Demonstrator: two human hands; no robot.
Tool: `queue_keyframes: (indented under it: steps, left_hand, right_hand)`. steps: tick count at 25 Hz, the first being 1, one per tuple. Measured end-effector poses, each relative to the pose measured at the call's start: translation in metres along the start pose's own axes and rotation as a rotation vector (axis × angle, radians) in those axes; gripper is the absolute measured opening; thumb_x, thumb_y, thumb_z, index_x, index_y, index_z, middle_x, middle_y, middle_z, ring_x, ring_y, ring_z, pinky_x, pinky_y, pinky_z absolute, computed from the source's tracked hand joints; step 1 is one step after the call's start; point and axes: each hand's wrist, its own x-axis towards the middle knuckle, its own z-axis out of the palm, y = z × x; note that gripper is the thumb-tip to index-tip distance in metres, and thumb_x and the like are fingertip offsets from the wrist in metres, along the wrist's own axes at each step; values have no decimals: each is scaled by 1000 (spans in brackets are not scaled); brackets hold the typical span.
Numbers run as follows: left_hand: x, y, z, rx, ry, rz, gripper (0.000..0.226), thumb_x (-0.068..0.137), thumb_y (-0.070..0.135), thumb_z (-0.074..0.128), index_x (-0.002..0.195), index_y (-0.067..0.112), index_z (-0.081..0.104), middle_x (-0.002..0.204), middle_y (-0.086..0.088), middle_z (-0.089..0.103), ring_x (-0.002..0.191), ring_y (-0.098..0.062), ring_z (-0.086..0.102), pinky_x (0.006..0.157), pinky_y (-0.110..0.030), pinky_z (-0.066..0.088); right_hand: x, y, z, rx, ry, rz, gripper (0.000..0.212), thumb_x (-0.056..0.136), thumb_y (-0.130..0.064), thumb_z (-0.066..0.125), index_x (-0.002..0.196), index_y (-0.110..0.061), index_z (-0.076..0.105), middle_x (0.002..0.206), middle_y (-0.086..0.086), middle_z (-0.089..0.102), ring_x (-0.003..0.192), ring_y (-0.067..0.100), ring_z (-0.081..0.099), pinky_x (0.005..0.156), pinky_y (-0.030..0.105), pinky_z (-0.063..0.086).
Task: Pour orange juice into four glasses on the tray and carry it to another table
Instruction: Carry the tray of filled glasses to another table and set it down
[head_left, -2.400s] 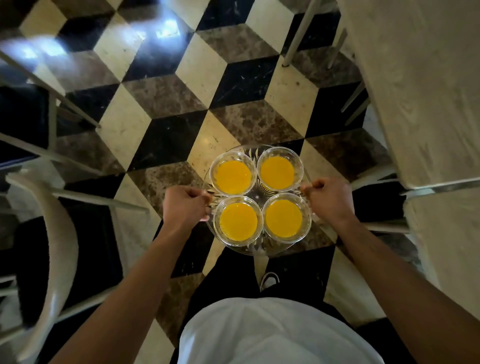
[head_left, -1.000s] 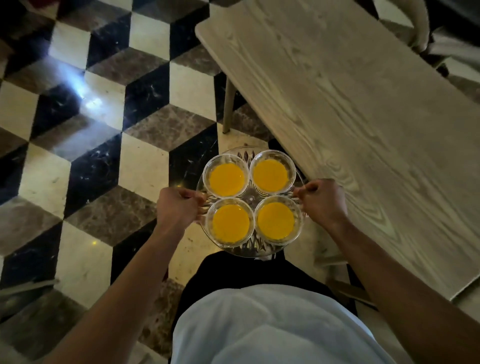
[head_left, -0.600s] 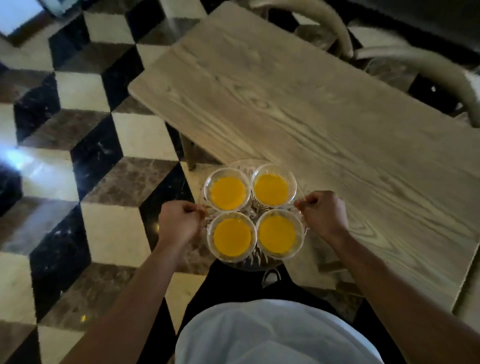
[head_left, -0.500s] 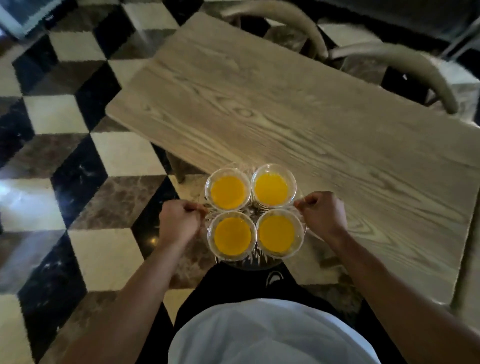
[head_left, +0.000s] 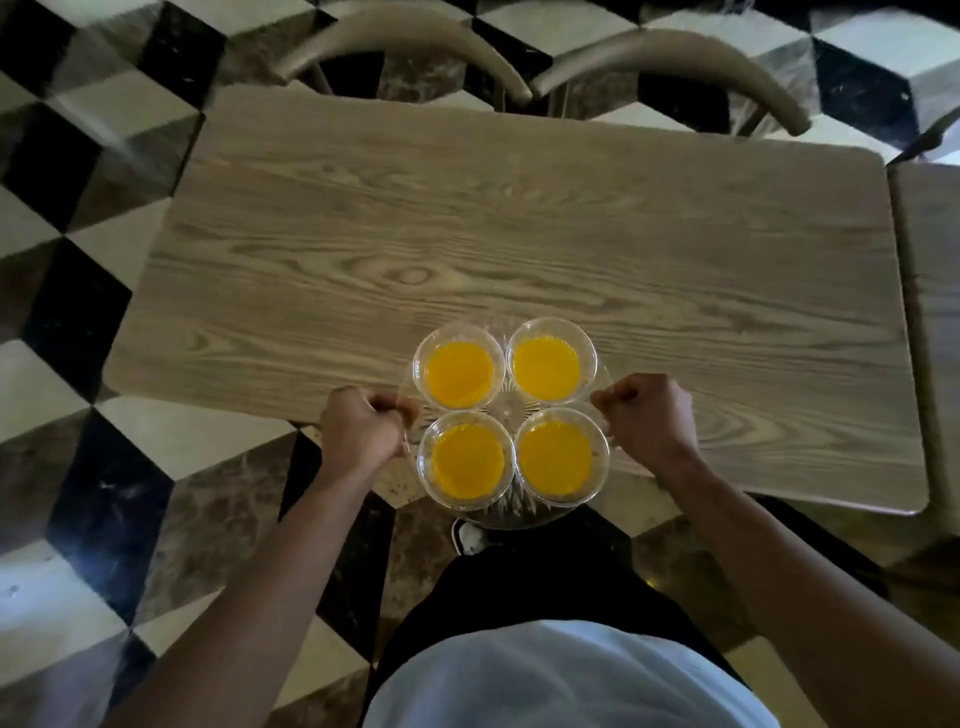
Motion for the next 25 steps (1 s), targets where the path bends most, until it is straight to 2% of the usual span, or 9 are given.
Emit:
queue_keyframes:
  steps: [6, 8, 11, 13, 15, 19, 21, 23, 25]
  left_hand:
    - [44, 37, 20, 55, -11, -3, 34, 94, -11, 62, 78, 13, 80, 83, -2, 81, 80, -22, 79, 73, -44, 69]
    - [57, 47, 23, 79, -16, -9, 33, 95, -10, 63, 79, 13, 80, 84, -1, 80, 79, -19, 78, 74, -42, 68]
    - [75, 59, 30, 107, -15, 0, 32, 95, -10, 64, 80, 13, 80, 85, -1, 81, 80, -18, 79, 70, -38, 67]
    - [87, 65, 36, 109, -31, 2, 33, 94, -10, 63, 80, 14, 80, 85, -3, 81, 80, -21, 80, 66, -37, 66]
    - [101, 69, 42, 107, -33, -2, 33, 93, -11, 62, 81, 13, 81, 85, -5, 82, 80, -22, 80, 66, -37, 66]
    - [127, 79, 48, 146, -64, 12, 34, 91, -10, 62, 81, 16, 81, 81, -1, 82, 71, -17, 77, 72, -41, 67]
    - [142, 85, 49, 175, -102, 40, 29, 93, -9, 64, 85, 13, 82, 80, -3, 81, 59, -11, 73, 63, -34, 65]
    - [156, 91, 50, 210, -120, 81, 27, 94, -8, 64, 86, 11, 81, 73, -1, 79, 46, -3, 66, 49, -23, 57]
    - [169, 97, 52, 223, -119, 112, 27, 95, -7, 67, 84, 13, 81, 67, 5, 75, 41, 2, 62, 45, -20, 52]
  right_hand:
    - [43, -9, 3, 30, -6, 76, 22, 90, -25, 73, 72, -12, 76, 58, 1, 72, 55, 18, 72, 66, 32, 61]
    - [56, -13, 5, 30, 0, 95, 22, 90, -24, 73, 70, -13, 75, 56, -2, 71, 52, 16, 70, 59, 24, 57]
    - [76, -19, 7, 39, -12, 117, 19, 90, -22, 72, 73, -15, 77, 54, -6, 69, 46, 9, 67, 44, 8, 44]
    - [88, -22, 9, 45, -8, 129, 16, 90, -20, 72, 76, -15, 78, 58, -9, 69, 51, 10, 69, 46, 10, 46]
    - [99, -25, 12, 40, 1, 141, 14, 90, -20, 72, 79, -16, 79, 63, -10, 69, 62, 12, 71, 58, 19, 53]
    - [118, -27, 21, 41, 21, 175, 12, 90, -21, 74, 82, -14, 79, 68, -5, 70, 62, 8, 65, 55, 14, 43]
    - [125, -29, 27, 40, 45, 197, 15, 90, -23, 75, 79, -13, 78, 68, -4, 71, 62, 11, 67, 56, 18, 46]
    - [131, -31, 33, 39, 75, 213, 18, 89, -25, 75, 76, -13, 78, 65, -5, 70, 65, 14, 69, 61, 23, 52]
    - [135, -32, 37, 35, 81, 215, 20, 89, -25, 75, 73, -13, 77, 60, -8, 67, 63, 13, 69, 58, 19, 49]
